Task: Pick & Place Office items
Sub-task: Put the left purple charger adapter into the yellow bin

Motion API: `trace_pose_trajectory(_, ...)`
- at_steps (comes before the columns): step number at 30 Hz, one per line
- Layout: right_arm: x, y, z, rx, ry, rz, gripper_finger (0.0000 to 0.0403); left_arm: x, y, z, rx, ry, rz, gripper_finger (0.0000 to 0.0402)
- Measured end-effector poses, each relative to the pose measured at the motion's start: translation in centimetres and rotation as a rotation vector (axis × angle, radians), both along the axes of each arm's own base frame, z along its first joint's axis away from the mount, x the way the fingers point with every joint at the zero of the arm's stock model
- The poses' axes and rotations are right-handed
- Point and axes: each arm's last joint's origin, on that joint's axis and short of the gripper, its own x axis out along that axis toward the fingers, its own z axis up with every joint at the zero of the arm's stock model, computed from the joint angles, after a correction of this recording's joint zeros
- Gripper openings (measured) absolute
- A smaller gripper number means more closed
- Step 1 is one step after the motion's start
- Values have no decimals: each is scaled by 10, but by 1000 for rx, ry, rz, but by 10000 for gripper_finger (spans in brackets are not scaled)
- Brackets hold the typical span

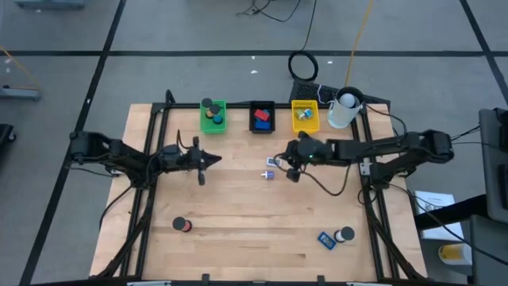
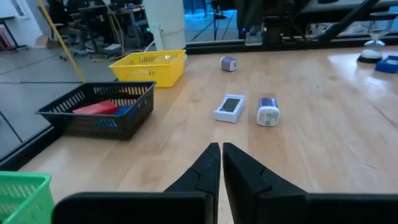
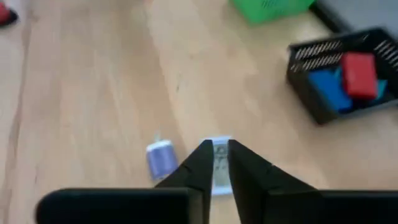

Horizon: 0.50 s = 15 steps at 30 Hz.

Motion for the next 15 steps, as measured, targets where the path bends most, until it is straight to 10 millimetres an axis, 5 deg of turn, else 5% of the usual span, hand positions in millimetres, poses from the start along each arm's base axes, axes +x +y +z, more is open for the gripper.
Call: trace_pose_trajectory(15, 44, 31, -9, -11, 260, 4, 241, 0, -1, 0, -35, -9, -9, 28)
